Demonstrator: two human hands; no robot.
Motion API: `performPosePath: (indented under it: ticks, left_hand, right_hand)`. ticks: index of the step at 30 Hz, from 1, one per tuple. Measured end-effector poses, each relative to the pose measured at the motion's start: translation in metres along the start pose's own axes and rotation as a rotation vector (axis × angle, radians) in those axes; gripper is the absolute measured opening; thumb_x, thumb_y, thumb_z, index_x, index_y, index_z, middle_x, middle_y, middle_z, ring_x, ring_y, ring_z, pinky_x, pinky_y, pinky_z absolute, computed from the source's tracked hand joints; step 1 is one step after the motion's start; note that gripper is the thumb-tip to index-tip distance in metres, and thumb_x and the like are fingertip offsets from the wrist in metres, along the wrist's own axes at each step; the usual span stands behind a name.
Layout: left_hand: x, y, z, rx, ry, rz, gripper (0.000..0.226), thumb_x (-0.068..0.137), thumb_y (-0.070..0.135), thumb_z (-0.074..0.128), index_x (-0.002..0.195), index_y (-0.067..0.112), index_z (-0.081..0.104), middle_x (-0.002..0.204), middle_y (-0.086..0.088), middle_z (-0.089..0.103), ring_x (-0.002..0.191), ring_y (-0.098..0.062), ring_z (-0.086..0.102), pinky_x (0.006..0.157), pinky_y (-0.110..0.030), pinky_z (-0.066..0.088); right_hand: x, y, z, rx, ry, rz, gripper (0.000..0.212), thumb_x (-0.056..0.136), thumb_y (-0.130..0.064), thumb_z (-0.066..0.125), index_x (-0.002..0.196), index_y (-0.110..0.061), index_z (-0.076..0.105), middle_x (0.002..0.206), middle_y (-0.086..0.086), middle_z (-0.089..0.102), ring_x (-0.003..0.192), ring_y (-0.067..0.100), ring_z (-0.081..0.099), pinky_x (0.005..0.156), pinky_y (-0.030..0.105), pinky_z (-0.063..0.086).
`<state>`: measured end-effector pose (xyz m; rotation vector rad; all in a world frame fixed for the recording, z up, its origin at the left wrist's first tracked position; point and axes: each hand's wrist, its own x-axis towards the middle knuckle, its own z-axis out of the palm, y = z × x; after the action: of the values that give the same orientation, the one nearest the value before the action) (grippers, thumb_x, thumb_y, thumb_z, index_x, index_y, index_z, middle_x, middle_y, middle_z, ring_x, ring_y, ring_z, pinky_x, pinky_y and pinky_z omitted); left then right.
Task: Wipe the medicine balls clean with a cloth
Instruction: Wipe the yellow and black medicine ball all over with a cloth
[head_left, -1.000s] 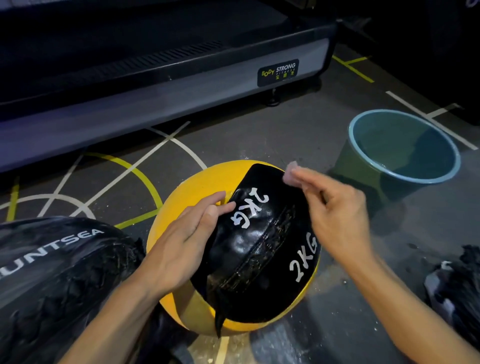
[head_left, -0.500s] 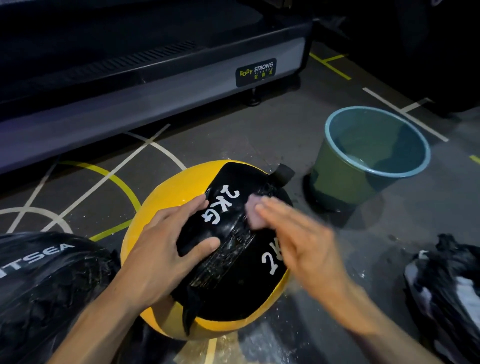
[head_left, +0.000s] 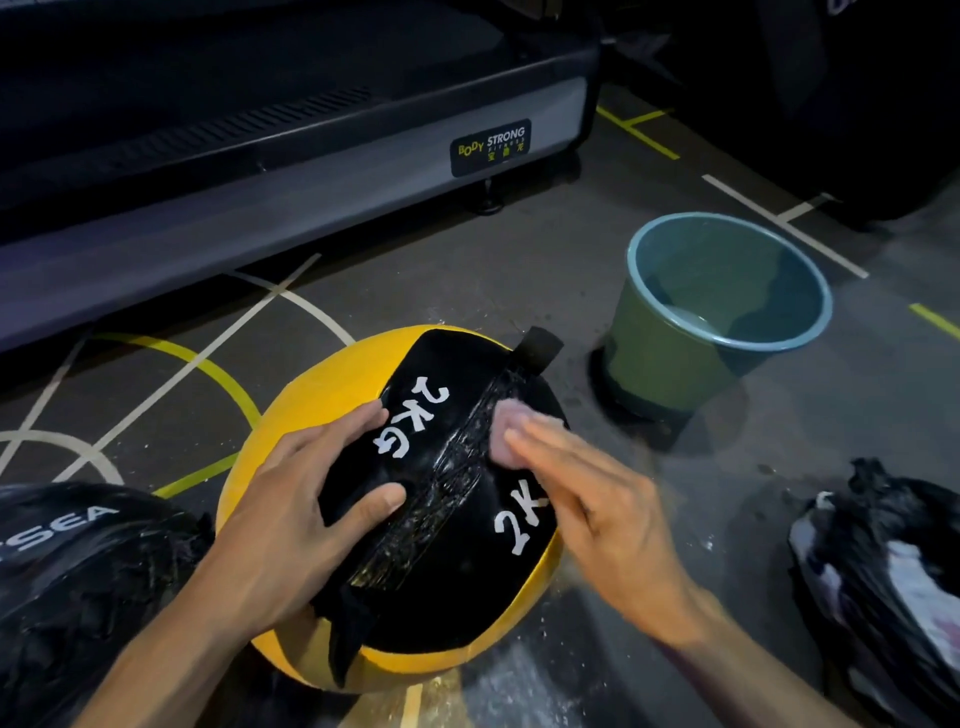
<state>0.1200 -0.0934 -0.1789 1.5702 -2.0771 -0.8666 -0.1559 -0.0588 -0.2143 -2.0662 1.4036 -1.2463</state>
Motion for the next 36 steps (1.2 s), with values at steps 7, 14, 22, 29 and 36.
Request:
performPosePath:
  ticks: [7, 14, 22, 29, 36]
  left_hand:
    - [0.000, 0.004, 0.001, 0.010, -0.001, -0.015, 0.068, 0.083, 0.067, 0.056, 0.147, 0.064, 0.032, 0.136, 0.028, 0.041, 0.127, 0.005, 0.036, 0.110, -0.032, 0.035]
    - [0.027, -0.006, -0.005, 0.045, 0.004, 0.009, 0.069, 0.085, 0.066, 0.056, 0.150, 0.048, 0.041, 0.143, 0.021, 0.051, 0.137, -0.003, 0.036, 0.107, -0.030, 0.034]
    - [0.045, -0.005, -0.011, 0.031, -0.017, 0.017, 0.070, 0.085, 0.065, 0.056, 0.150, 0.042, 0.044, 0.138, 0.039, 0.048, 0.133, 0.001, 0.037, 0.104, -0.028, 0.032]
    - [0.054, -0.005, -0.015, 0.029, 0.004, 0.015, 0.068, 0.086, 0.061, 0.058, 0.149, 0.039, 0.047, 0.138, 0.035, 0.052, 0.131, 0.004, 0.038, 0.102, -0.023, 0.031]
    - [0.058, 0.011, -0.028, 0.126, 0.031, 0.062, 0.058, 0.090, 0.059, 0.059, 0.146, 0.044, 0.050, 0.141, 0.023, 0.057, 0.135, -0.008, 0.046, 0.109, -0.037, 0.039]
  right_hand:
    - [0.047, 0.085, -0.004, 0.272, 0.053, 0.680, 0.033, 0.098, -0.004, 0.063, 0.124, -0.022, 0.073, 0.118, -0.017, 0.073, 0.114, -0.004, 0.065, 0.110, 0.034, 0.049]
    - [-0.011, 0.019, 0.002, 0.340, 0.185, 0.582, 0.038, 0.101, 0.003, 0.056, 0.131, -0.017, 0.067, 0.128, -0.011, 0.069, 0.124, 0.009, 0.064, 0.112, 0.047, 0.047]
    - [-0.018, 0.001, 0.017, 0.128, 0.121, 0.175, 0.040, 0.099, 0.001, 0.060, 0.137, -0.012, 0.063, 0.141, -0.010, 0.060, 0.136, 0.012, 0.054, 0.116, 0.034, 0.041]
    - [0.015, 0.015, 0.008, 0.129, 0.265, 0.615, 0.034, 0.101, -0.016, 0.063, 0.128, -0.036, 0.069, 0.123, -0.025, 0.067, 0.109, -0.014, 0.063, 0.099, 0.018, 0.051]
    - [-0.009, -0.012, 0.024, 0.180, 0.182, 0.282, 0.043, 0.096, 0.009, 0.060, 0.135, -0.009, 0.063, 0.143, -0.006, 0.059, 0.138, 0.008, 0.051, 0.115, 0.030, 0.041]
